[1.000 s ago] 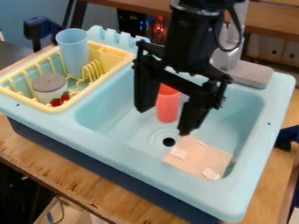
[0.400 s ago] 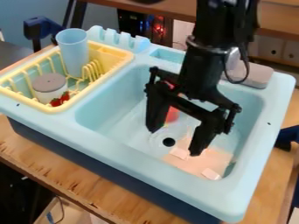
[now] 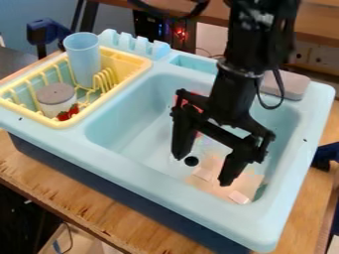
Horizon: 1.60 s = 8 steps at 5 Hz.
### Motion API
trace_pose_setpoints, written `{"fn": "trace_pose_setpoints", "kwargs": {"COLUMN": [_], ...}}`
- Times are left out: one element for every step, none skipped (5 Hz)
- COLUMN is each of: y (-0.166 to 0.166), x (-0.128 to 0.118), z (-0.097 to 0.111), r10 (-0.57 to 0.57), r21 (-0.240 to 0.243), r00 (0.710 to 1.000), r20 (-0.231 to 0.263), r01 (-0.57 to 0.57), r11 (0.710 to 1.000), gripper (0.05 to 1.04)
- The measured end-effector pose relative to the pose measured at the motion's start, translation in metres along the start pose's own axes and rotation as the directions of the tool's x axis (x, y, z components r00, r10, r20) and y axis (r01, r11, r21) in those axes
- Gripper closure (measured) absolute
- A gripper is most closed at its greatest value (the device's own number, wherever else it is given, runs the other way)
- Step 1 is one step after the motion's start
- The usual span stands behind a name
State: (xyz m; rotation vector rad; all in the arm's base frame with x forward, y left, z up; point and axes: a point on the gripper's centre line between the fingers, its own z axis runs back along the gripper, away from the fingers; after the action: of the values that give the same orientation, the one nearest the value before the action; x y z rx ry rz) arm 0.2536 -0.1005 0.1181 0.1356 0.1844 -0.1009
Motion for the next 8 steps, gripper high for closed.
{"fn": "trace_pose_setpoints", "kwargs": {"y": [-0.005,-0.007,-0.007,-0.009,-0.011,-0.012,-0.012,-0.015], "x": [0.001,0.005,0.004,0.004,0.005,0.008,0.014,0.023], "z": [-0.003,-0.004,-0.01,-0.017,-0.024,-0.03,-0.031,-0.032], "r10": [-0.014,-0.021,-0.025,-0.031,-0.03,-0.029,-0.023,-0.025], "r21": [-0.03,-0.072,-0.097,-0.1,-0.098,-0.102,-0.16,-0.175], "r00": [1.0,1.0,0.999,0.998,0.997,0.996,0.997,0.997], "r20": [-0.01,-0.003,-0.025,-0.055,-0.074,-0.083,-0.067,-0.068], "r01": [0.014,0.021,0.022,0.026,0.023,0.02,0.013,0.013], "r11": [0.999,0.997,0.995,0.995,0.995,0.995,0.987,0.984], "gripper": [0.083,0.083,0.083,0.083,0.083,0.083,0.083,0.083]}}
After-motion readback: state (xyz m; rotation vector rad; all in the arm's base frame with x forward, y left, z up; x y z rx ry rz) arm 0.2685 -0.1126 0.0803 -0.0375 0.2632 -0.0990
